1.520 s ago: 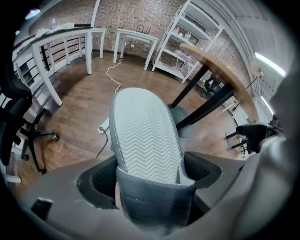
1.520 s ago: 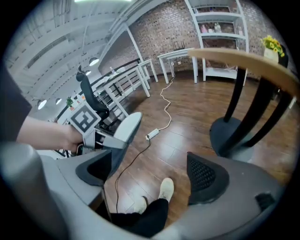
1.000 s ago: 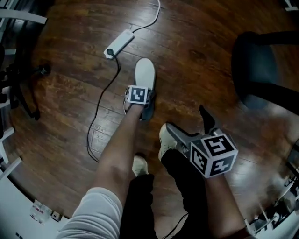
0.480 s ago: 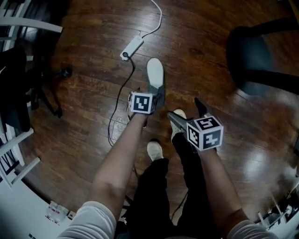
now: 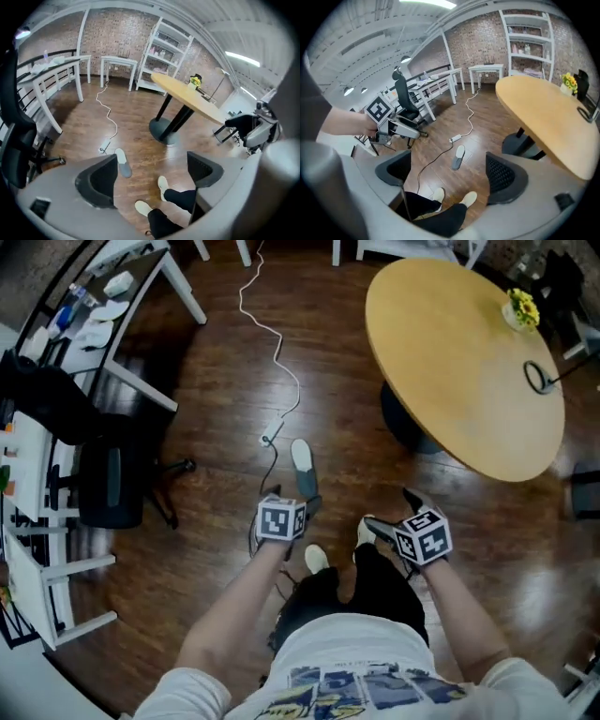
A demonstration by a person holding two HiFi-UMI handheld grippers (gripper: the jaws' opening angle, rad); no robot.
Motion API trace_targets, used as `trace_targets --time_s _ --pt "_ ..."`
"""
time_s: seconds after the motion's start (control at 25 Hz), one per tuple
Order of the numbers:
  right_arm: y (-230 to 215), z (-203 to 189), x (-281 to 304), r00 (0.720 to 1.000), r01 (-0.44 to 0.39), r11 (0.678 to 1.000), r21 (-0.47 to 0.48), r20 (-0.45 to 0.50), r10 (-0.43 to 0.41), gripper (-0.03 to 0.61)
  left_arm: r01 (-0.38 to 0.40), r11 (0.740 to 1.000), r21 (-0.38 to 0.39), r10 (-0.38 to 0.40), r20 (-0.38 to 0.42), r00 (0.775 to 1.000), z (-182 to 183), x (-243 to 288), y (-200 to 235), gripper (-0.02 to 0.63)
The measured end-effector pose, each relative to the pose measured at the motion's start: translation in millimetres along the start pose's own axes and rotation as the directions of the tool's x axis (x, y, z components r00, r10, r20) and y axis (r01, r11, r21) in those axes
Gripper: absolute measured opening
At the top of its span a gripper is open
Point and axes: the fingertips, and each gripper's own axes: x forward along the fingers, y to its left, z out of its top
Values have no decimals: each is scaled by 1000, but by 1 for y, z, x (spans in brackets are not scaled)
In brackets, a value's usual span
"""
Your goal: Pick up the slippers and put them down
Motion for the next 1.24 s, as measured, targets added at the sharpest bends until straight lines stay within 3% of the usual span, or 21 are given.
trace_targets --time_s 0.12,0.24,0.44,0.6,0.88,1.24 --pt "-2 -19 -85 997 22 999 -45 81 -18 512 3 996 93 -5 14 1000 -1 -60 -75 468" --pt "-33 -43 -174 981 35 997 63 189 -47 512 11 989 144 -14 20 1000 6 -96 -154 468" --pt "-116 -122 -319 962 101 981 165 236 -138 512 75 986 146 -84 62 995 0 -109 -306 468" --pt "-163 -181 -408 937 157 960 231 272 -218 512 121 963 240 -134 42 990 -7 -101 -410 468" --pt "-205 -241 -480 916 207 932 297 277 -291 512 175 948 265 -183 5 983 -17 -92 -494 468" --pt "-209 -253 -507 911 188 941 280 308 -274 511 173 947 272 -180 4 984 -28 -105 -521 468"
